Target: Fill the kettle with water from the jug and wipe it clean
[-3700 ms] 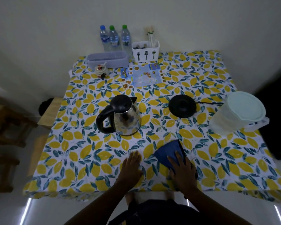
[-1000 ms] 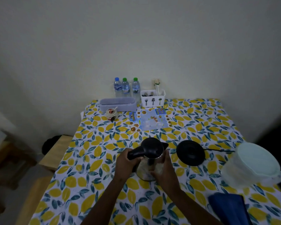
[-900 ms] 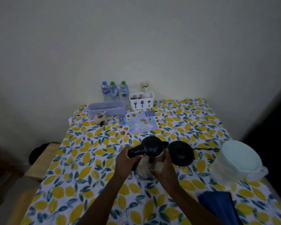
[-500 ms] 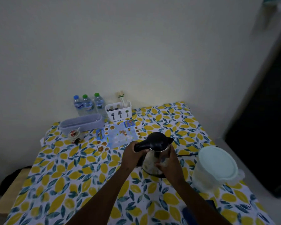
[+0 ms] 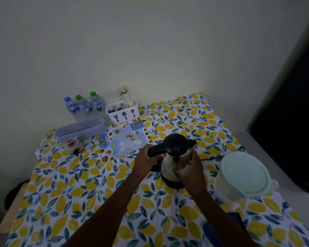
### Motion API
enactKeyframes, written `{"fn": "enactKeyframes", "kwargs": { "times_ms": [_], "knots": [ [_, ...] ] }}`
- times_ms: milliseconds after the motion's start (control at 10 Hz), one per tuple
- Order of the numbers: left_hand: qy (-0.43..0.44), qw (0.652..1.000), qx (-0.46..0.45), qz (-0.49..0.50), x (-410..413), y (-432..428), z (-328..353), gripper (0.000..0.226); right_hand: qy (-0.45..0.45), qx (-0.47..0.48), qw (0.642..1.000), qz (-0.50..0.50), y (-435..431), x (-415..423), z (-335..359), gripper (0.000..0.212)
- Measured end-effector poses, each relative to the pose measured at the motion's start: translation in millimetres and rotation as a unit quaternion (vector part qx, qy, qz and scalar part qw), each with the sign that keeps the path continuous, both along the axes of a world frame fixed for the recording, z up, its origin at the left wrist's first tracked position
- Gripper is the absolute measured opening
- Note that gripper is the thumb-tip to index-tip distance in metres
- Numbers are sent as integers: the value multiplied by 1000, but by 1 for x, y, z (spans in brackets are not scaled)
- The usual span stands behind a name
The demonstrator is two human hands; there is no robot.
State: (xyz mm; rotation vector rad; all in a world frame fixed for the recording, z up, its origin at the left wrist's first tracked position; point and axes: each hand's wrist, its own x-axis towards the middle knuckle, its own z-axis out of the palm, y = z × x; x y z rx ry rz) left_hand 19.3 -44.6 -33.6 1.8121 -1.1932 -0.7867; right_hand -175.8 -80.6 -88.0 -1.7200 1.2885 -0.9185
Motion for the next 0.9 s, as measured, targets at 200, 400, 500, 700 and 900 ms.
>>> {"fn": "enactKeyframes", "kwargs": {
  "times_ms": [200,400,500,700,900],
  "knots": [
    [5,1000,2,-11,-5,7,-9,30,6,19,1000,-12,9,-6,-1,117],
    [-3,1000,15,-3,-4,11,-11,35,6,25,1000,0,11,-6,-3,116],
    [-24,999,22,-17,0,9,-10,41,10,29,1000,-2,11,-5,-1,116],
    [-49,999,-3,-6,-8,23,-10,48,41,26,999,8,15,-9,3,115],
    [-108,992,-71,8,-13,56,-10,56,137,-183,973,30,37,-7,16,90]
  ]
}}
